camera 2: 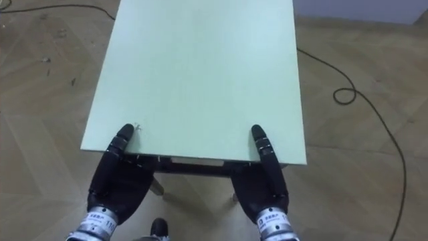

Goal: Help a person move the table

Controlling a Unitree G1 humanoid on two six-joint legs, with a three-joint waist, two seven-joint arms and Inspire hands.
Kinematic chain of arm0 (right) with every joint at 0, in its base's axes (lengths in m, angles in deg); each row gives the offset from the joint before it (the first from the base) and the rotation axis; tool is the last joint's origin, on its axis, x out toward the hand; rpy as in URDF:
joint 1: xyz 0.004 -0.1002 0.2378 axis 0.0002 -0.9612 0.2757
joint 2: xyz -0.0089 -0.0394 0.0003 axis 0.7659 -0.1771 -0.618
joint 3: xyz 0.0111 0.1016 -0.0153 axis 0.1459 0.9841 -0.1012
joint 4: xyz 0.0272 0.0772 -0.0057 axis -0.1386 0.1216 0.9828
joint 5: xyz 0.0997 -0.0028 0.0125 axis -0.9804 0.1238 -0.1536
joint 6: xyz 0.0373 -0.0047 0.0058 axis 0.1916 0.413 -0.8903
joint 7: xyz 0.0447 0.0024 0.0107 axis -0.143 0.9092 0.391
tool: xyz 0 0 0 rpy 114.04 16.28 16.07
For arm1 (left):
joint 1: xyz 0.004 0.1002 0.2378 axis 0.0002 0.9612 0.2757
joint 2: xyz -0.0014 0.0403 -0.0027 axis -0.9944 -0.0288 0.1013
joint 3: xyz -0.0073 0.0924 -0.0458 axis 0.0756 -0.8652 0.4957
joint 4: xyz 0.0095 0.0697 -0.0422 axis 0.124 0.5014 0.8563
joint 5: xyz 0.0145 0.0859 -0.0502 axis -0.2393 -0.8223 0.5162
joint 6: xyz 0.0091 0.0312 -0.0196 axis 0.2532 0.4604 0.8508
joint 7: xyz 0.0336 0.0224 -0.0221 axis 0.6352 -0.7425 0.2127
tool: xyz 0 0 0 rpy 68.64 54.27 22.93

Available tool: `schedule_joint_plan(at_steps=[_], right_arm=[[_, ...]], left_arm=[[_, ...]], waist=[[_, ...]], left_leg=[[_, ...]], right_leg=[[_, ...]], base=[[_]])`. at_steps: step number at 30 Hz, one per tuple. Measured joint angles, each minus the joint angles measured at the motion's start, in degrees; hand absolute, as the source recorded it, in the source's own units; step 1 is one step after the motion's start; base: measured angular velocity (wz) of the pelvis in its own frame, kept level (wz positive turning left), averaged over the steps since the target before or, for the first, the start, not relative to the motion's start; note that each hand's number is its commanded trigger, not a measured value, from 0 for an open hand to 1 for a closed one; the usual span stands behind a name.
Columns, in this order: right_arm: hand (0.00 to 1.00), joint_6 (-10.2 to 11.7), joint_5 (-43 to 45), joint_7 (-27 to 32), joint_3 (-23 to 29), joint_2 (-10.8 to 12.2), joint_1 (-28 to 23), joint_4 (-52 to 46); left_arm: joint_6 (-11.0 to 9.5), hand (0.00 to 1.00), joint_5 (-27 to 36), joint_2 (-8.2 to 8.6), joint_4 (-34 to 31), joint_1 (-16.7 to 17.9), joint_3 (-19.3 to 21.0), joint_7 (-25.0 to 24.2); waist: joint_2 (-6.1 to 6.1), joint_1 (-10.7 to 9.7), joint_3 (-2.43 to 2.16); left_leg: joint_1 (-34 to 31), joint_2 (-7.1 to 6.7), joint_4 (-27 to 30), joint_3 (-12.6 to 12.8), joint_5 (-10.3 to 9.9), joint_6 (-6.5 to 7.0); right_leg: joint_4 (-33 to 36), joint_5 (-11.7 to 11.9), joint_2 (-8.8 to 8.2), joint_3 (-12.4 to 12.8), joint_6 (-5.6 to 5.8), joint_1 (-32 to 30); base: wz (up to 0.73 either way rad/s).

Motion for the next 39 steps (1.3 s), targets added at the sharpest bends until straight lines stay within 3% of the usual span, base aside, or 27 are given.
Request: schedule_joint_plan(at_steps=[1, 2, 3, 4, 5, 6, 8, 9, 11, 12, 13, 14, 15, 16, 17, 18, 19, 20, 21, 23, 25, 26, 28, 29, 32, 35, 39], right_arm=[[1.00, 0.71, -0.16, 0.00, -0.36, -0.39, -0.13, 0.02], [1.00, 0.94, -0.14, -0.13, -0.36, -0.49, -0.24, 0.00], [1.00, 1.50, 0.21, -0.48, -0.40, -0.68, -0.37, -0.11], [1.00, 1.59, 0.43, -0.38, -0.92, -0.97, -0.24, -0.09], [1.00, 1.60, 0.44, -0.25, -1.07, -1.09, -0.25, -0.09], [1.00, 2.13, 0.31, -0.12, -1.76, -1.12, -0.20, -0.08], [1.00, 2.47, 0.28, -0.12, -1.96, -1.24, -0.21, -0.08], [1.00, 2.47, 0.28, -0.11, -1.91, -1.24, -0.22, -0.07], [1.00, 2.44, 0.33, -0.01, -1.59, -1.18, -0.18, -0.08], [1.00, 2.46, 0.35, 0.10, -1.41, -1.17, -0.15, -0.06], [1.00, 2.89, 0.41, 0.34, -1.04, -1.63, -0.56, 0.06], [1.00, 3.76, 0.66, 0.21, -0.98, -1.87, -1.58, -0.21], [1.00, 3.95, 0.66, 0.07, -1.18, -1.59, -1.75, -0.39], [1.00, 4.10, 0.81, 0.05, -1.18, -1.28, -1.34, -1.58], [1.00, 4.52, 0.83, 0.08, -1.36, -2.28, -1.43, -2.13], [1.00, 4.62, 0.83, 0.26, -1.60, -2.83, -1.22, -2.09], [1.00, 4.45, 0.67, 0.26, -1.22, -2.56, -1.15, -1.61], [1.00, 4.41, 0.38, 0.28, -1.10, -2.34, -0.98, -1.59], [1.00, 4.39, 0.30, 0.50, -0.97, -2.12, -0.88, -1.58], [1.00, 4.45, 0.52, 0.85, -0.66, -1.27, -0.76, -1.10], [1.00, 4.36, 0.60, 0.40, -0.46, -1.01, -0.77, -0.29], [1.00, 3.96, 0.61, -0.34, -0.23, -0.75, -0.36, 0.42], [1.00, 3.18, 0.91, -0.49, 0.36, -0.78, -0.24, 1.08], [1.00, 3.04, 1.23, -0.48, 0.70, -0.82, -0.48, 1.15], [1.00, 2.10, 2.09, -0.47, 1.43, 0.30, -3.03, 1.21], [1.00, 2.72, 1.95, -0.47, 1.15, 0.33, -4.02, 1.20], [1.00, 4.59, 1.73, -0.26, 0.07, 0.20, -4.30, 1.21]], left_arm=[[-0.07, 1.00, 0.40, -0.05, 0.00, -0.03, -0.42, 0.35], [-0.21, 1.00, 0.42, 0.01, 0.00, -0.02, -0.75, 0.52], [-0.67, 1.00, 0.47, 0.40, 0.01, 0.03, -1.21, 0.93], [-0.89, 1.00, 1.09, 0.40, 0.05, 0.66, -1.15, 1.07], [-0.93, 1.00, 1.31, 0.19, 0.00, 0.88, -1.23, 1.07], [-1.04, 1.00, 1.76, 0.09, -0.02, 1.05, -1.45, 1.07], [-1.17, 1.00, 1.74, 0.06, -0.02, 1.16, -1.62, 1.15], [-1.08, 1.00, 1.73, 0.05, -0.02, 1.16, -1.62, 1.16], [-1.07, 1.00, 1.50, 0.75, -0.04, 1.15, -1.64, 1.43], [-0.99, 1.00, 1.11, 1.11, -0.02, 1.14, -1.65, 1.62], [-0.74, 1.00, 0.76, 1.97, 0.15, 1.12, -2.11, 2.42], [-0.73, 1.00, 0.79, 1.67, 0.05, 1.10, -3.01, 2.86], [-0.75, 1.00, 0.81, 1.31, -0.24, 1.05, -3.31, 2.80], [-1.09, 1.00, 0.73, 1.81, 0.14, -0.07, -2.63, 2.32], [-1.11, 1.00, 0.71, 2.85, 0.31, 0.09, -2.71, 2.34], [-0.80, 1.00, 1.12, 3.20, 0.82, -0.02, -2.85, 2.32], [-0.55, 1.00, 0.99, 2.94, 1.33, -0.76, -2.95, 2.36], [-1.62, 1.00, 1.00, 2.61, 1.39, -1.76, -3.72, 2.66], [-2.13, 1.00, 1.06, 2.16, 1.39, -2.33, -4.03, 3.10], [-3.68, 1.00, 1.07, 1.95, 1.67, -2.89, -5.01, 4.01], [-4.10, 1.00, 0.95, 1.95, 2.28, -3.05, -5.31, 4.00], [-4.09, 1.00, 0.91, 1.94, 2.76, -3.33, -5.19, 3.87], [-3.83, 1.00, 0.83, 2.71, 4.19, -3.72, -4.91, 3.75], [-3.75, 1.00, 0.83, 2.79, 4.47, -3.68, -4.89, 3.76], [-3.01, 1.00, 0.41, 2.53, 4.98, -2.60, -5.06, 3.86], [-2.72, 1.00, 0.73, 2.26, 5.00, -2.22, -5.62, 4.16], [-2.74, 1.00, 0.50, 2.26, 4.99, -2.06, -5.91, 4.52]], waist=[[0.73, 0.15, -0.03], [1.23, 0.12, 0.00], [2.03, -0.51, 0.28], [2.30, -0.12, 0.46], [2.38, 0.02, 0.48], [2.76, 0.08, 0.48], [4.21, -2.00, 0.61], [4.52, -2.79, 0.69], [5.21, -4.61, 0.80], [5.59, -4.70, 1.03], [6.09, -4.71, 1.37], [6.21, -5.35, 0.17], [4.83, -5.41, -0.95], [4.10, -5.68, -0.24], [6.04, -5.73, -0.22], [8.14, -5.76, -0.15], [8.45, -5.91, -0.11], [7.99, -6.41, 0.19], [7.40, -6.41, 0.51], [6.16, -6.74, 0.70], [5.73, -7.23, 0.62], [5.44, -6.66, 0.70], [5.26, -6.62, 0.68], [5.15, -6.79, 0.62], [4.02, -7.07, 0.49], [3.77, -8.26, 0.40], [3.64, -8.08, 0.40]], left_leg=[[1.68, 0.11, -4.90, -1.22, 4.10, -1.04], [2.23, 0.19, -6.61, -1.32, 5.62, -1.20], [2.34, 0.22, -5.56, 0.10, 4.61, -0.91], [1.71, 0.21, 2.26, 1.88, -3.98, 0.73], [1.22, 0.03, 7.31, 2.31, -8.23, 1.45], [0.53, -0.15, 17.13, 2.57, -15.37, 2.80], [1.66, 0.08, 30.95, 1.94, -24.97, 2.76], [2.70, 0.21, 32.35, 2.00, -26.68, 2.91], [8.23, 1.93, 34.08, 3.17, -32.08, 3.06], [9.50, 2.09, 32.98, 3.54, -33.01, 2.86], [11.85, 0.05, 27.39, 2.39, -33.34, 3.05], [13.93, -2.52, 19.19, -1.62, -32.96, 2.61], [14.52, -4.50, 14.82, -3.77, -32.20, 2.31], [13.89, -5.87, 17.09, -4.44, -30.98, 1.75], [13.81, -4.25, 20.47, -3.73, -32.20, 1.82], [15.52, -2.60, 21.48, -2.84, -34.29, 1.47], [17.43, -2.27, 17.95, -2.18, -35.62, 2.12], [17.66, -2.32, 15.92, -0.58, -36.26, 4.01], [17.32, -2.69, 16.09, 0.15, -35.66, 5.10], [16.28, -5.04, 15.22, -0.02, -33.81, 6.89], [15.16, -6.55, 14.79, 0.09, -32.64, 7.78], [14.17, -7.36, 14.66, 1.08, -31.98, 8.31], [13.67, -8.50, 13.57, 1.86, -30.48, 9.36], [13.77, -8.79, 13.18, 1.84, -30.03, 9.64], [15.06, -10.14, 11.74, 1.40, -28.46, 10.96], [15.04, -11.67, 11.31, -0.02, -27.50, 11.93], [16.38, -12.64, 8.61, -0.12, -25.87, 12.42]], right_leg=[[-0.44, 0.55, 0.68, -0.91, -0.98, -0.30], [-0.95, 0.75, 0.92, -1.70, -1.34, -0.31], [-1.08, 0.76, 0.56, -4.82, -1.79, -0.70], [-0.90, 1.18, -0.69, -7.55, -2.27, -1.05], [-0.92, 1.62, -0.92, -9.01, -2.30, -1.14], [-0.99, 2.48, -1.06, -12.03, -2.56, -1.22], [-0.62, 2.70, -0.27, -15.63, -2.85, -1.23], [-0.33, 2.70, -0.14, -16.43, -2.85, -1.32], [3.77, 2.70, -0.24, -18.19, -2.85, -2.94], [5.62, 2.68, -0.54, -18.48, -2.85, -3.57], [11.03, 3.20, -0.80, -16.48, -3.78, -6.28], [8.23, 3.80, 2.01, -9.30, -5.42, -10.62], [3.71, 5.50, 3.28, -6.25, -5.84, -12.81], [0.42, 12.56, 2.79, -5.49, -5.91, -15.36], [-0.03, 13.30, 3.27, -6.61, -6.04, -14.59], [0.35, 13.73, 3.72, -9.33, -6.25, -14.63], [1.95, 13.73, 3.10, -10.75, -6.25, -15.75], [4.84, 13.73, 1.79, -12.59, -6.25, -17.72], [6.36, 13.74, 0.84, -13.00, -6.22, -18.54], [8.96, 14.88, -1.32, -11.33, -4.30, -21.49], [6.64, 15.85, -2.34, -10.71, -2.85, -21.38], [4.80, 16.92, -2.79, -10.79, -3.94, -21.44], [3.58, 18.64, -3.89, -10.63, -3.78, -21.70], [3.15, 19.19, -4.09, -10.37, -3.39, -21.56], [1.85, 21.18, -4.60, -6.39, -0.96, -19.85], [2.15, 21.35, -6.17, -6.24, 0.27, -19.42], [3.26, 20.58, -7.08, -4.27, 1.78, -19.09]], base=[[0.09], [0.09], [-0.21], [-0.35], [-0.50], [-0.29], [0.06], [0.30], [0.06], [-0.03], [0.14], [0.16], [0.17], [0.06], [0.06], [0.05], [0.13], [0.16], [0.12], [0.07], [0.06], [-0.15], [-0.07], [0.09], [0.15], [0.32], [0.08]])
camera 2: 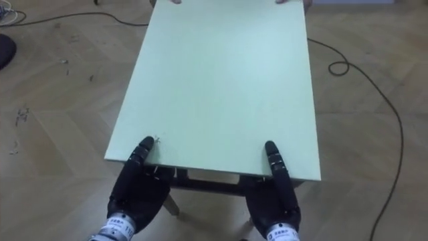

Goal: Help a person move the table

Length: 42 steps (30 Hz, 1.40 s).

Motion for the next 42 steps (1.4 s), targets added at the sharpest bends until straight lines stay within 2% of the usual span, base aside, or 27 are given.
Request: schedule_joint_plan(at_steps=[3, 4, 5, 11, 15, 18, 24, 26, 32, 36, 37, 38, 40, 42], right_arm=[[1.00, 1.13, -0.01, 1.02, -1.63, -0.02, -0.07, 0.04], [1.00, 1.35, -0.05, 1.12, -2.22, -0.07, -0.07, 0.13], [1.00, 1.48, -0.06, 1.12, -2.55, -0.28, -0.06, 0.19], [1.00, 2.20, -1.89, 1.09, -4.00, -1.03, -0.07, 0.31], [1.00, 2.35, -1.85, 0.96, -4.38, -0.94, 0.28, 0.31], [1.00, 2.81, -1.89, 0.91, -4.98, -0.95, 0.71, 0.31], [1.00, 3.65, -2.07, 0.64, -5.86, -1.02, 1.34, 0.31], [1.00, 3.76, -2.05, 0.63, -6.00, -1.10, 1.81, 0.31], [1.00, 3.74, -2.03, 0.40, -6.51, -1.39, 3.00, 0.30], [1.00, 3.71, -2.16, -0.20, -7.20, -1.24, 3.01, 0.30], [1.00, 3.68, -2.15, -0.20, -7.17, -1.26, 3.01, 0.30], [1.00, 3.67, -2.15, -0.25, -7.12, -1.29, 3.01, 0.31], [1.00, 3.55, -2.13, -0.55, -6.88, -1.40, 2.92, 0.44], [1.00, 2.80, -2.08, -0.87, -6.22, -1.61, 2.92, 0.67]], left_arm=[[-0.10, 1.00, 0.00, -0.64, -0.01, 0.61, 0.52, -0.02], [-0.13, 1.00, -0.09, -0.66, -0.01, 0.94, 0.72, -0.07], [-0.13, 1.00, -0.12, -0.74, -0.02, 1.26, 0.85, -0.26], [-0.32, 1.00, -0.11, -1.92, -0.68, 2.00, 0.96, -0.36], [-1.23, 1.00, -1.19, -1.74, -0.70, 2.13, 0.98, -0.38], [-1.74, 1.00, -1.25, -1.82, -1.07, 2.12, 0.96, -0.39], [-2.46, 1.00, -1.21, -2.06, -1.55, 2.13, 0.94, -0.39], [-2.57, 1.00, -1.16, -1.99, -1.75, 2.12, 1.08, -0.38], [-3.64, 1.00, -1.13, -2.11, -2.98, 2.68, 1.28, -0.42], [-4.08, 1.00, -1.25, -2.44, -4.06, 3.61, 1.61, -0.70], [-4.13, 1.00, -1.21, -2.49, -4.05, 3.62, 1.55, -0.70], [-4.12, 1.00, -1.19, -2.45, -4.05, 3.62, 1.49, -0.70], [-4.10, 1.00, -1.19, -2.37, -3.99, 3.65, 1.26, -0.70], [-3.99, 1.00, -1.11, -2.35, -3.96, 3.81, 1.17, -0.75]], waist=[[-0.75, 0.16, -0.03], [-0.86, 0.53, -0.03], [-0.90, 1.27, -0.01], [-1.70, 1.71, -0.23], [-1.70, 1.88, -0.23], [-1.68, 2.73, -0.23], [-1.50, 3.55, -0.20], [-1.39, 4.65, -0.22], [-0.88, 6.14, -0.30], [-0.55, 6.18, -0.44], [-0.33, 5.73, -0.47], [-0.25, 5.25, -0.46], [0.00, 3.54, -0.42], [0.14, 3.12, -0.39]], left_leg=[[2.90, -0.08, -3.50, -0.03, 1.19, -0.57], [3.93, -0.01, -4.98, 0.02, 1.62, -0.80], [4.77, 0.31, -6.09, 0.38, 1.84, -1.03], [7.13, 1.47, -8.54, 0.31, 2.19, -1.63], [7.98, 1.71, -9.46, 0.16, 2.18, -1.67], [8.09, 1.77, -9.89, -0.20, 2.18, -1.67], [7.59, 1.92, -9.77, -2.23, 2.19, -1.68], [7.66, 2.02, -9.80, -2.78, 2.21, -1.74], [7.07, 2.15, -9.73, -4.91, 2.45, -2.13], [6.67, 2.09, -9.64, -7.48, 2.73, -2.61], [6.35, 2.10, -9.18, -7.59, 2.69, -2.80], [6.17, 2.13, -8.98, -7.25, 2.70, -2.88], [5.10, 2.74, -8.07, -3.95, 2.68, -3.21], [4.55, 3.02, -7.96, -3.51, 2.77, -3.45]], right_leg=[[-1.48, -0.27, 0.72, 0.97, 0.05, 1.89], [-3.26, -0.15, 1.40, 1.15, -0.19, 3.00], [-5.21, 0.33, 2.17, 1.25, -0.93, 4.10], [-9.38, 0.68, 3.80, 0.60, -1.45, 7.22], [-9.37, 0.68, 4.11, 0.58, -1.45, 7.65], [-9.39, 0.65, 4.16, 0.47, -1.40, 7.64], [-9.41, 0.42, 4.06, -0.49, -1.13, 7.98], [-9.42, 0.17, 4.08, -0.46, -0.91, 8.18], [-9.46, -0.25, 3.99, -0.98, -0.69, 8.34], [-9.45, -1.42, 3.49, -2.85, -0.89, 9.19], [-9.44, -1.96, 3.14, -4.25, -0.85, 9.78], [-9.44, -2.30, 2.91, -4.95, -0.88, 10.08], [-9.41, -3.36, 2.08, -8.42, -0.87, 11.18], [-9.43, -3.61, 1.77, -10.22, -0.91, 11.75]], base=[[-0.03], [-0.14], [-0.17], [-0.03], [0.00], [0.01], [0.19], [0.14], [0.19], [0.41], [0.52], [0.80], [0.93], [0.63]])
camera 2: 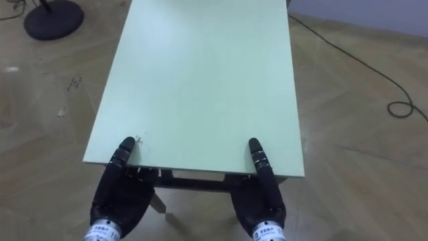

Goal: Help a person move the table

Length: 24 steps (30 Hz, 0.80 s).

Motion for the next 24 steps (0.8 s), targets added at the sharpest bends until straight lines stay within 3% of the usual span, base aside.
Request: schedule_joint_plan(at_steps=[3, 4, 5, 12, 16, 20, 21, 24], right_arm=[[1.00, -0.49, -0.11, 0.01, 0.69, -0.74, -0.20, 0.01], [1.00, -0.46, -0.11, 0.00, 0.88, -1.05, -0.40, 0.00], [1.00, -0.48, -0.08, -0.01, 0.90, -1.30, -0.36, -0.01], [1.00, -1.27, 1.20, 0.01, 1.35, -1.15, -0.31, -0.01], [1.00, -1.20, 1.23, 0.25, 1.18, -1.52, 0.12, -0.01], [1.00, -1.22, 1.14, 0.38, 0.80, -1.09, 0.12, 0.00], [1.00, -1.22, 1.20, 0.38, 0.79, -1.00, 0.12, 0.00], [1.00, -1.48, 1.00, 0.37, 1.03, -0.58, 0.07, -0.01]], left_arm=[[0.58, 1.00, 0.28, 0.26, 0.33, 0.01, -0.34, -0.04], [0.86, 1.00, 0.53, 0.22, 0.38, 0.02, -0.62, -0.04], [0.90, 1.00, 1.23, 0.04, 0.41, 0.04, -0.88, -0.04], [0.45, 1.00, 1.29, 0.38, 0.44, 1.17, -1.14, -0.26], [0.00, 1.00, 1.19, 0.26, 0.44, 1.26, -1.25, -0.29], [-0.13, 1.00, 1.22, 0.16, 0.44, 1.24, -0.91, -0.34], [-0.14, 1.00, 1.21, 0.40, 0.44, 1.25, -0.89, -0.33], [-0.16, 1.00, 1.12, 0.32, 0.44, 1.22, -0.88, -0.31]], waist=[[0.33, -0.70, 0.06], [0.49, -1.24, -0.02], [0.70, -1.36, 0.07], [1.42, -0.15, -0.07], [1.39, 1.75, -0.07], [1.28, 1.78, -0.01], [1.05, 1.75, 0.03], [0.52, 0.30, 0.22]], left_leg=[[-0.84, 0.47, 1.06, 2.75, 0.15, -0.25], [-1.39, 1.02, 1.52, 5.98, 0.16, -0.25], [-1.56, 1.42, 1.79, 7.53, 0.21, -0.23], [-1.74, 0.33, 1.86, 5.41, 0.76, 0.26], [-0.53, -0.56, 1.66, 5.41, 0.98, 0.62], [-0.51, -0.89, 1.66, 7.21, 1.16, 1.03], [-0.80, -1.23, 1.73, 7.18, 1.21, 1.30], [-1.89, -3.03, 2.74, 2.93, 1.54, 2.03]], right_leg=[[0.15, -1.23, -0.97, -3.41, 0.19, 1.53], [0.32, -2.14, -1.66, -4.31, 0.48, 1.93], [0.31, -2.22, -1.91, -5.48, 0.52, 2.37], [0.56, -3.06, -2.82, -8.88, 1.52, 4.46], [3.49, -4.22, -4.38, -8.37, 2.43, 4.54], [7.22, -5.42, -6.08, -7.23, 3.17, 4.42], [9.29, -5.94, -6.73, -5.94, 3.36, 3.74], [11.55, -6.93, -7.44, -1.30, 3.70, 3.55]], base=[[0.74], [0.71], [0.63], [0.41], [0.31], [0.42], [0.56], [0.82]])
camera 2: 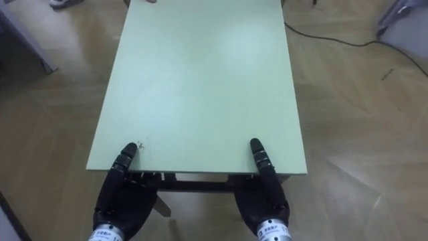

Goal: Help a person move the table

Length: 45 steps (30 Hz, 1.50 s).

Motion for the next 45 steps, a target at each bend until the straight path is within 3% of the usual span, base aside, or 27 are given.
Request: schedule_joint_plan(at_steps=[2, 3, 4, 5, 8, 11, 17, 22, 25, 26, 27, 29, 30, 31, 33, 37, 41, 43, 45], right_arm=[[1.00, -0.06, 0.01, 0.00, -0.10, 0.07, -0.45, 0.00], [1.00, -0.04, 0.08, -0.01, -0.11, 0.27, -0.57, 0.00], [1.00, 0.05, 0.19, -0.01, -0.13, 0.72, -0.78, 0.00], [1.00, 0.29, 0.19, -0.05, -0.13, 0.94, -0.77, 0.01], [1.00, 0.12, 0.20, -0.05, -0.16, 1.02, -0.21, 0.05], [1.00, -0.09, 0.23, -0.31, -0.14, 1.05, 0.13, 0.04], [1.00, 0.28, -0.14, -0.27, -1.35, 1.17, 0.22, 0.04], [1.00, 1.05, -0.43, 0.00, -2.61, 1.26, 0.22, 0.05], [1.00, 1.01, -0.37, 0.00, -2.48, 0.74, 0.23, 0.05], [1.00, 1.04, -0.38, -0.01, -2.47, 0.77, 0.33, 0.05], [1.00, 1.04, -0.42, -0.01, -2.44, 0.91, 0.30, 0.04], [1.00, 1.04, -0.54, -0.38, -1.86, 1.65, 0.52, 0.02], [1.00, 1.02, -0.56, -0.38, -1.84, 1.63, 0.63, 0.02], [1.00, 0.87, -0.59, -0.37, -1.80, 1.58, 0.90, 0.02], [1.00, 0.73, -0.60, -0.38, -1.81, 1.50, 0.71, -0.07], [1.00, 0.24, -0.60, -0.37, -2.11, 1.51, 0.86, -0.15], [1.00, -0.18, -0.35, -0.18, -2.35, 1.39, 1.45, -0.16], [1.00, -0.28, -0.15, -0.10, -2.28, 1.07, 1.53, -0.15], [1.00, -0.61, 0.23, 0.17, -2.28, 1.12, 1.60, -0.15]], left_arm=[[-0.47, 1.00, 0.02, -0.23, 0.00, -0.07, -0.35, 0.00], [-0.68, 1.00, 0.02, -0.37, -0.01, -0.08, -0.49, 0.00], [-0.97, 1.00, 0.05, -0.58, -0.01, -0.09, -0.47, 0.00], [-0.89, 1.00, 0.04, -0.97, -0.02, -0.29, -0.50, 0.03], [-0.96, 1.00, -0.23, -1.19, -0.10, -0.28, -0.17, -0.33], [-0.89, 1.00, -0.21, -1.22, -0.10, -0.26, 0.02, -0.89], [-0.79, 1.00, -0.63, -1.33, -0.40, -0.25, 1.05, -1.08], [-0.64, 1.00, -1.01, -0.74, -0.24, 0.17, 1.85, -1.07], [-0.55, 1.00, -1.21, -0.36, -0.25, 0.44, 1.76, -1.07], [-0.44, 1.00, -1.20, -0.39, -0.26, 0.26, 1.78, -1.07], [-0.45, 1.00, -1.22, -0.44, -0.26, 0.06, 1.79, -1.08], [-0.33, 1.00, -1.25, -0.41, -0.10, -1.52, 1.79, -0.96], [-0.30, 1.00, -1.25, -0.48, -0.08, -1.80, 1.79, -0.77], [-0.34, 1.00, -1.24, -0.56, -0.09, -2.09, 1.84, -0.51], [-0.27, 1.00, -1.17, -1.03, -0.09, -2.49, 1.77, -0.04], [-0.71, 1.00, -1.27, -1.11, -0.08, -2.64, 2.05, 0.74], [-0.93, 1.00, -1.19, -0.78, -0.07, -2.75, 2.47, 1.38], [-0.87, 1.00, -1.19, -0.44, 0.22, -2.74, 2.48, 1.64], [-0.92, 1.00, -1.19, 0.08, 0.55, -2.89, 2.82, 1.83]], waist=[[-1.01, -2.14, 0.04], [-1.36, -2.62, 0.08], [-1.84, -3.52, 0.03], [-1.91, -3.83, 0.01], [-2.19, -2.82, 0.05], [-2.25, -1.33, 0.04], [-2.26, 2.47, 0.04], [-2.37, 3.05, 0.04], [-2.62, 2.44, 0.04], [-2.54, 1.07, 0.06], [-2.55, 0.43, 0.05], [-2.46, -1.71, 0.08], [-2.46, -1.65, 0.08], [-2.34, -0.84, 0.03], [-2.18, -1.16, 0.03], [-0.88, -0.80, -0.28], [-0.89, -0.22, -0.29], [-0.85, 0.02, -0.27], [-0.66, 0.81, -0.16]], left_leg=[[-0.72, -2.12, 1.00, -5.16, 0.50, 0.51], [-0.81, -2.77, 1.25, -6.61, 0.64, 0.47], [-1.32, -3.69, 1.86, -9.39, 0.86, 0.31], [-1.92, -4.29, 2.43, -11.14, 0.99, 0.09], [-2.86, -4.68, 2.07, -11.99, 1.35, -0.46], [-3.50, -4.65, 2.07, -13.69, 1.79, -1.06], [-4.72, -4.83, 2.00, -16.90, 2.75, -2.08], [-5.63, -5.55, 2.52, -19.86, 3.52, -2.56], [-7.07, -5.70, 4.02, -20.09, 3.58, -2.57], [-8.26, -5.63, 4.96, -18.95, 3.70, -2.37], [-8.89, -5.35, 5.24, -17.16, 3.89, -2.06], [-11.11, -2.70, 5.78, -7.75, 4.75, -0.46], [-11.24, -2.86, 5.55, -7.85, 4.81, -0.40], [-10.90, -3.60, 4.50, -9.59, 4.98, -0.82], [-9.42, -4.82, 2.09, -11.57, 6.74, -0.52], [-8.75, -5.69, 1.23, -11.74, 7.75, 0.35], [-8.15, -6.34, 0.63, -12.78, 7.94, 0.82], [-7.81, -6.83, 0.47, -13.90, 7.93, 1.31], [-7.10, -6.90, 0.18, -14.49, 7.81, 1.64]], right_leg=[[-0.72, -1.79, 0.79, 6.55, -0.54, 0.68], [-1.87, -2.54, 1.49, 8.36, -0.74, 1.23], [-4.84, -3.43, 3.99, 12.19, -0.89, 2.24], [-6.52, -3.48, 5.12, 13.01, -0.71, 3.19], [-9.67, -2.68, 5.82, 12.58, 0.23, 4.89], [-11.36, -2.29, 6.39, 10.62, -0.15, 5.92], [-12.31, -1.87, 7.38, 10.48, -0.85, 6.18], [-12.40, -1.76, 7.82, 9.53, -1.08, 6.88], [-12.30, -1.83, 8.23, 6.65, -1.23, 7.56], [-12.30, -1.94, 8.43, 4.14, -1.41, 8.14], [-12.23, -2.12, 8.48, 3.11, -1.73, 8.46], [-11.43, -3.44, 8.89, 3.59, -3.24, 7.90], [-11.34, -3.68, 8.97, 4.27, -3.31, 7.63], [-11.38, -3.87, 9.05, 6.21, -3.35, 7.25], [-11.61, -3.91, 9.65, 7.92, -3.45, 7.02], [-11.34, -3.72, 9.23, 6.23, -3.30, 7.95], [-11.12, -3.66, 8.72, 6.10, -3.17, 8.25], [-11.05, -3.91, 8.59, 6.98, -2.47, 8.06], [-11.80, -4.10, 9.06, 9.46, -2.27, 6.81]], base=[[1.09], [1.24], [1.17], [1.05], [0.42], [0.36], [0.27], [0.43], [0.72], [1.02], [1.35], [1.20], [0.62], [0.29], [0.50], [0.27], [0.12], [0.23], [0.16]])
